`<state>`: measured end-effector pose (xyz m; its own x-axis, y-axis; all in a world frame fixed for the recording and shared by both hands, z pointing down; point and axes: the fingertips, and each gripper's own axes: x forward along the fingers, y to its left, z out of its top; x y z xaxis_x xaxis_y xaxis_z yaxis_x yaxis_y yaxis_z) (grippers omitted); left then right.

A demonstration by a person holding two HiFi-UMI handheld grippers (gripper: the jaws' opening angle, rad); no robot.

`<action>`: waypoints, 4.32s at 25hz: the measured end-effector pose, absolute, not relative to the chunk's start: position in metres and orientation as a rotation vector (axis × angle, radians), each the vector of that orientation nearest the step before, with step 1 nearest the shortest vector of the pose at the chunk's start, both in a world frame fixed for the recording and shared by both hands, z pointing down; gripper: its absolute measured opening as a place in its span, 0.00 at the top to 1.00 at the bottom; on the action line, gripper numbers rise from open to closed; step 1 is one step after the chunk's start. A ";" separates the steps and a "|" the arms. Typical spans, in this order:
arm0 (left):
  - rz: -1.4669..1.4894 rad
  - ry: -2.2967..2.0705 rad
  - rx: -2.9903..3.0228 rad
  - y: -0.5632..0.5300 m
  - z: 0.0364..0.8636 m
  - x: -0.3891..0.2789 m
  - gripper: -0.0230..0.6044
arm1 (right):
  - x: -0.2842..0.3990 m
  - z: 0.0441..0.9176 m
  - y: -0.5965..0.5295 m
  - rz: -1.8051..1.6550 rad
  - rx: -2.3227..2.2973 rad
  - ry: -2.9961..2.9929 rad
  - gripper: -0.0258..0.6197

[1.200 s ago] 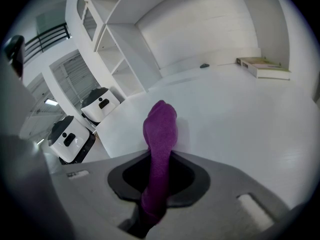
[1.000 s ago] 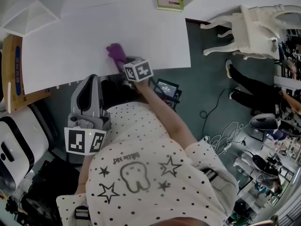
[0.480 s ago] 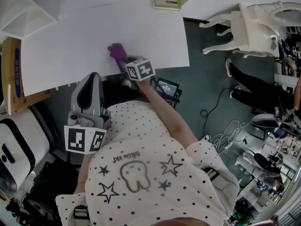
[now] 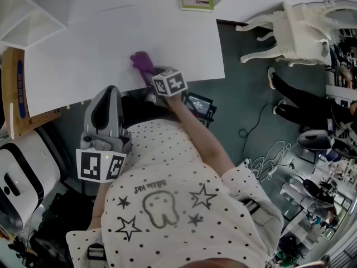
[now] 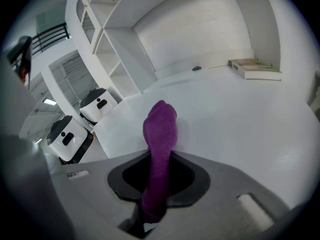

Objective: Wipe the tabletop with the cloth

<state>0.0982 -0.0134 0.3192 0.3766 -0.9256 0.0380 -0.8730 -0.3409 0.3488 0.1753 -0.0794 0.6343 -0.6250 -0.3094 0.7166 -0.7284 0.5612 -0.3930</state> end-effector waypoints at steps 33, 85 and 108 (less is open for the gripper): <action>-0.271 -1.574 2.328 -0.018 0.318 0.091 0.97 | 0.219 0.634 -0.089 0.829 0.906 -2.190 0.86; -0.238 -1.486 2.403 -0.033 0.312 0.118 0.97 | 0.271 0.634 -0.102 0.880 0.999 -2.197 0.86; -0.252 -1.528 2.373 -0.028 0.313 0.112 0.97 | 0.290 0.633 -0.104 0.892 0.992 -2.198 0.86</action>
